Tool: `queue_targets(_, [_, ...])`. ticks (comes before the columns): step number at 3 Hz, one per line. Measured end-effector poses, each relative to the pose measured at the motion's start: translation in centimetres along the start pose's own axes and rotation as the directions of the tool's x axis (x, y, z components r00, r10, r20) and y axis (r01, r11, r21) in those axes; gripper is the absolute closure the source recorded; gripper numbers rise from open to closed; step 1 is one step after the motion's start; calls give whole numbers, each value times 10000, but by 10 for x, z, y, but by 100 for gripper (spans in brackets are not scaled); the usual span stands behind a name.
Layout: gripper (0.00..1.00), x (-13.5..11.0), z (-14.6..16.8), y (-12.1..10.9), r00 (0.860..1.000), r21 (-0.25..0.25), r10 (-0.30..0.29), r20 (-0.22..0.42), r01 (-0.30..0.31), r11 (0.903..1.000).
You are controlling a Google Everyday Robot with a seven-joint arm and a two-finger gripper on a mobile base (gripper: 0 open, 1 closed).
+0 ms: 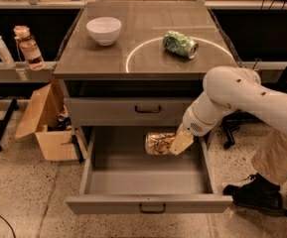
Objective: Pick orange can from middle drawer and place on counter
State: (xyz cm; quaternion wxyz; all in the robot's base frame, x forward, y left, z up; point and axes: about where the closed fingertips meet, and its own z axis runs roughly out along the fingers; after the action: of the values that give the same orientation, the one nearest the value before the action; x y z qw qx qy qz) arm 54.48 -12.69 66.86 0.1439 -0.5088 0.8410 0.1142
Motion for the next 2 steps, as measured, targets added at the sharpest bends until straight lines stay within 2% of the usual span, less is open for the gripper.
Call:
queue_targets(1, [100,0,0,0,10000,-2,0,0,0,10000])
queue_targets(2, [100,-14,-25,7,9982,-263,-396,444,408,9988])
